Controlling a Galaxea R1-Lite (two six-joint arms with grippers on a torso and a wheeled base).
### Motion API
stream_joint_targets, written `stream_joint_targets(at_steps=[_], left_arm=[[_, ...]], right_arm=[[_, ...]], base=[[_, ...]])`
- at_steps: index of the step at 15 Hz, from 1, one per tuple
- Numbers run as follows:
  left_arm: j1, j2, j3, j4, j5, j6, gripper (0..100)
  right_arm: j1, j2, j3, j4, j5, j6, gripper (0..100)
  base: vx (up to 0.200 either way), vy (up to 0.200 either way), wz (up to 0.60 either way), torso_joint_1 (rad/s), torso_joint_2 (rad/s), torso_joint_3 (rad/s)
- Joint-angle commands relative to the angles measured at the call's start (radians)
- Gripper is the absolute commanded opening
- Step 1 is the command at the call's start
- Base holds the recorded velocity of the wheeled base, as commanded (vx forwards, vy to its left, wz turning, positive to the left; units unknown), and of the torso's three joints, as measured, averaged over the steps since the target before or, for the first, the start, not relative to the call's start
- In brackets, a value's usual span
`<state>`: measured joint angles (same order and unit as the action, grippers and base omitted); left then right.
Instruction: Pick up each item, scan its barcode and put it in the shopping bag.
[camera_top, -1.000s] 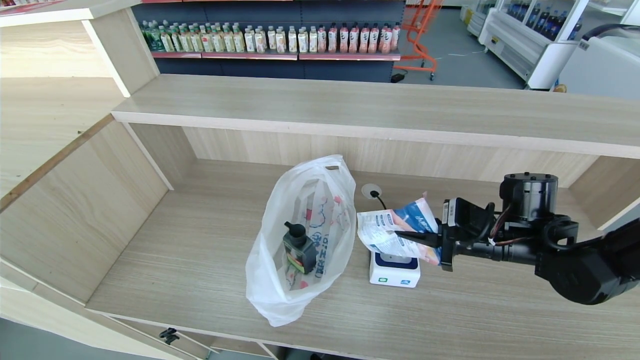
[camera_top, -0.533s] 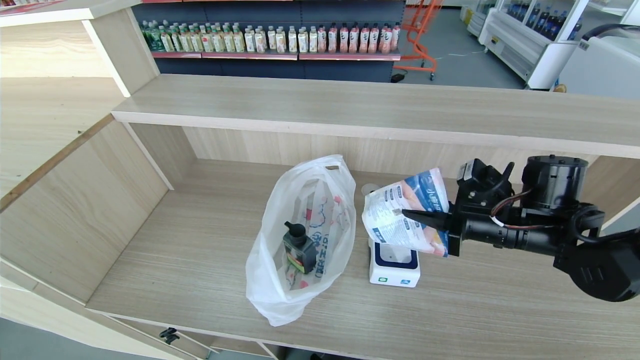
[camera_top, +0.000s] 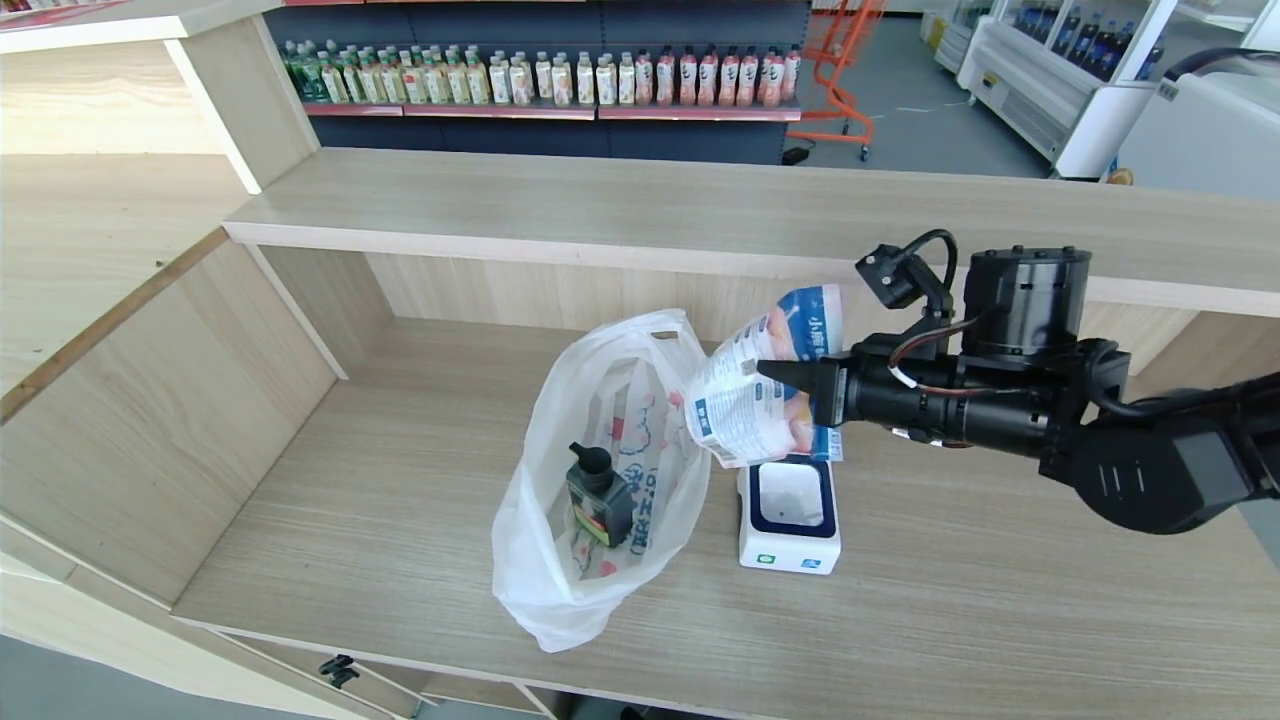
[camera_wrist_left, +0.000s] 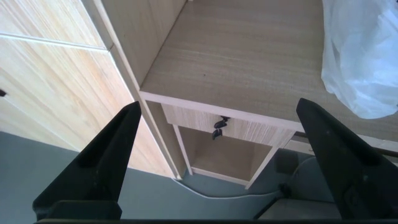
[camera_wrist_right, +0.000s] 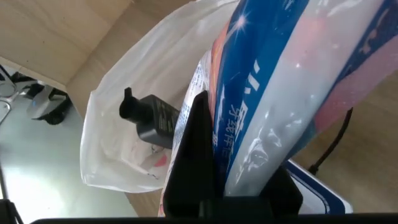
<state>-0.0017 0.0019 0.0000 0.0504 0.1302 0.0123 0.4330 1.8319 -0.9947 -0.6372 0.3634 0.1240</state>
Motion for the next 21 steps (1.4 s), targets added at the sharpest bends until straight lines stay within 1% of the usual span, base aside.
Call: stream_joint_targets(at_steps=[1,5,6,8,10,11,13,15,17,18,19,20,21], left_arm=[[0.0,0.0,0.0,0.0,0.0,0.0,100],[0.0,0.0,0.0,0.0,0.0,0.0,100],[0.0,0.0,0.0,0.0,0.0,0.0,100],[0.0,0.0,0.0,0.0,0.0,0.0,100],[0.0,0.0,0.0,0.0,0.0,0.0,100],[0.0,0.0,0.0,0.0,0.0,0.0,100],[0.0,0.0,0.0,0.0,0.0,0.0,100],[0.0,0.0,0.0,0.0,0.0,0.0,100],[0.0,0.0,0.0,0.0,0.0,0.0,100],[0.0,0.0,0.0,0.0,0.0,0.0,100],[0.0,0.0,0.0,0.0,0.0,0.0,100],[0.0,0.0,0.0,0.0,0.0,0.0,100],[0.0,0.0,0.0,0.0,0.0,0.0,100]], right_arm=[[0.038,0.124,-0.068,-0.001,0.0,0.003,0],[0.07,0.233,-0.15,-0.007,0.0,0.0,0],[0.079,0.277,-0.203,-0.007,0.0,-0.004,0],[0.09,0.323,-0.262,-0.006,0.0,-0.006,0],[0.095,0.351,-0.269,-0.007,0.0,-0.015,0],[0.095,0.356,-0.271,-0.009,0.0,-0.027,100],[0.095,0.319,-0.274,-0.006,0.002,0.006,100],[0.096,0.219,-0.263,-0.004,0.008,0.082,100],[0.082,0.122,-0.22,0.002,0.008,0.124,100],[0.043,-0.016,-0.094,0.005,0.009,0.143,100],[0.029,-0.068,-0.039,0.008,0.009,0.143,100],[-0.031,-0.258,0.137,0.053,0.006,0.12,100],[-0.092,-0.402,0.251,0.139,-0.017,0.028,100]], base=[[0.0,0.0,0.0,0.0,0.0,0.0],[0.0,0.0,0.0,0.0,0.0,0.0],[0.0,0.0,0.0,0.0,0.0,0.0],[0.0,0.0,0.0,0.0,0.0,0.0],[0.0,0.0,0.0,0.0,0.0,0.0],[0.0,0.0,0.0,0.0,0.0,0.0],[0.0,0.0,0.0,0.0,0.0,0.0],[0.0,0.0,0.0,0.0,0.0,0.0],[0.0,0.0,0.0,0.0,0.0,0.0],[0.0,0.0,0.0,0.0,0.0,0.0],[0.0,0.0,0.0,0.0,0.0,0.0],[0.0,0.0,0.0,0.0,0.0,0.0],[0.0,0.0,0.0,0.0,0.0,0.0]])
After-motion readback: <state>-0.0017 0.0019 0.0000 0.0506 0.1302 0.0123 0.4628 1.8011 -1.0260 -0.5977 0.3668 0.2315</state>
